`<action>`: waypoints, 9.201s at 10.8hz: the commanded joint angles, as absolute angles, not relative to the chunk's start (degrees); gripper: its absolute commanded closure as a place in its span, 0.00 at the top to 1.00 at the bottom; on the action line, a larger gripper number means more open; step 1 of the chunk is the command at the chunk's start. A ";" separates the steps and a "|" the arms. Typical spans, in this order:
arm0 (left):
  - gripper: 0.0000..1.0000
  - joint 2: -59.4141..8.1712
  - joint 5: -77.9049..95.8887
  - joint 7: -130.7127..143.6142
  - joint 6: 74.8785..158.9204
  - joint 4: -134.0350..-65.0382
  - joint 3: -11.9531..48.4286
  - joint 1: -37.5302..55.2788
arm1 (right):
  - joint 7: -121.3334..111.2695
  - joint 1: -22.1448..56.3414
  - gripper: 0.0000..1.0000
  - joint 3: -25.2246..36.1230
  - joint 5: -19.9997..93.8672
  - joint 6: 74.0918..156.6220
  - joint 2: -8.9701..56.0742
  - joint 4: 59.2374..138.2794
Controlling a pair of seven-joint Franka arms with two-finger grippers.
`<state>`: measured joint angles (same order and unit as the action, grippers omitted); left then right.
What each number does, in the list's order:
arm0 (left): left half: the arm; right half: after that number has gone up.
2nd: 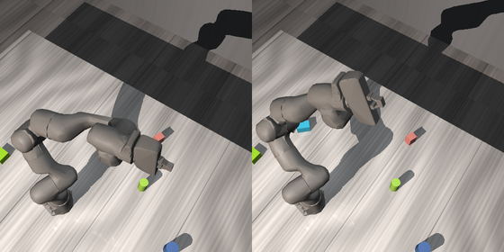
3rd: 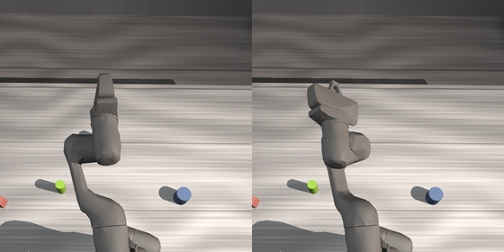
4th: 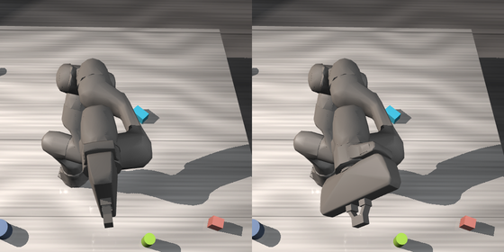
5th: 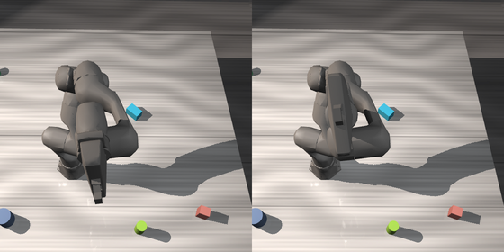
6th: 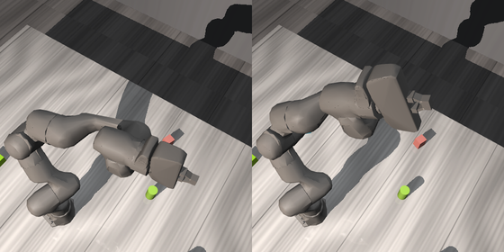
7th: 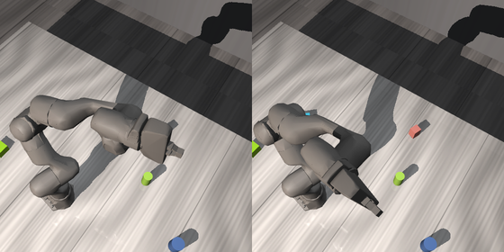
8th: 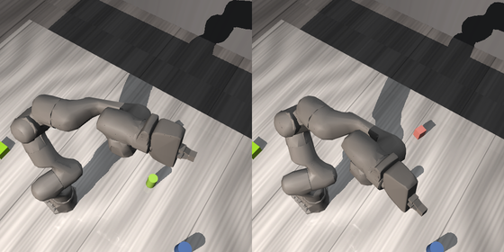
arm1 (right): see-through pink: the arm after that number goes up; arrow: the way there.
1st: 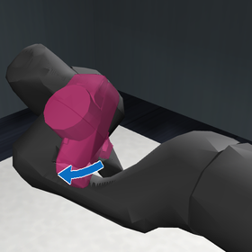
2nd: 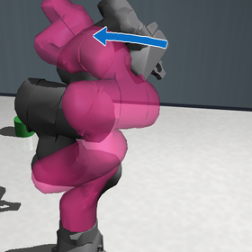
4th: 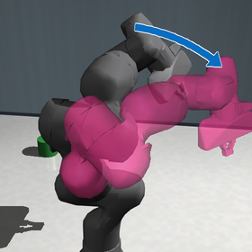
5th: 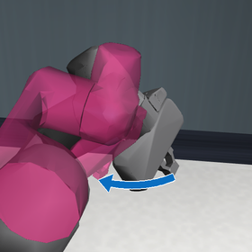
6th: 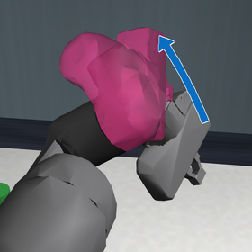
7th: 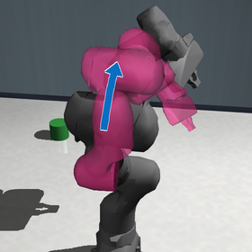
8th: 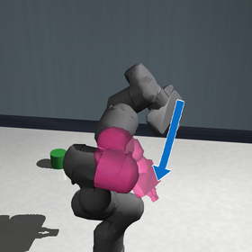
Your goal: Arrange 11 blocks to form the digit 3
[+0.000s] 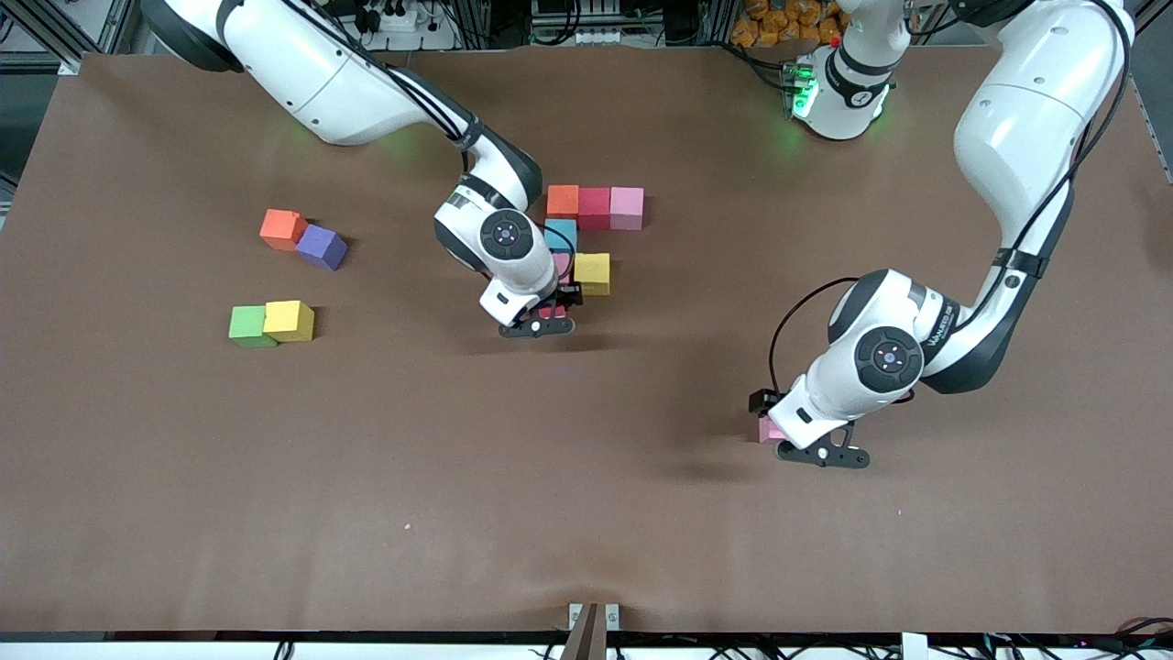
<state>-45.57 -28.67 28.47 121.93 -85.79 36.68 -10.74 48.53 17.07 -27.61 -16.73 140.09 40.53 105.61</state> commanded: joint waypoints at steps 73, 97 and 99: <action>1.00 -36.75 -35.95 159.88 135.53 -112.85 45.79 5.71 | -64.91 -21.91 0.30 -28.13 -5.11 132.62 18.46 122.79; 1.00 -37.09 -34.81 42.02 117.86 -98.53 53.35 -27.33 | 45.26 28.56 0.30 -13.71 -7.21 134.83 41.40 92.90; 1.00 -37.09 -34.72 25.39 117.86 -98.79 51.25 -27.33 | 45.53 28.83 0.31 -13.71 -7.56 133.60 41.40 93.51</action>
<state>-36.91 -34.41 35.63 118.95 -99.37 52.02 -27.44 43.59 27.89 -14.42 -6.07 134.66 40.97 94.22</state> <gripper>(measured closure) 0.000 0.436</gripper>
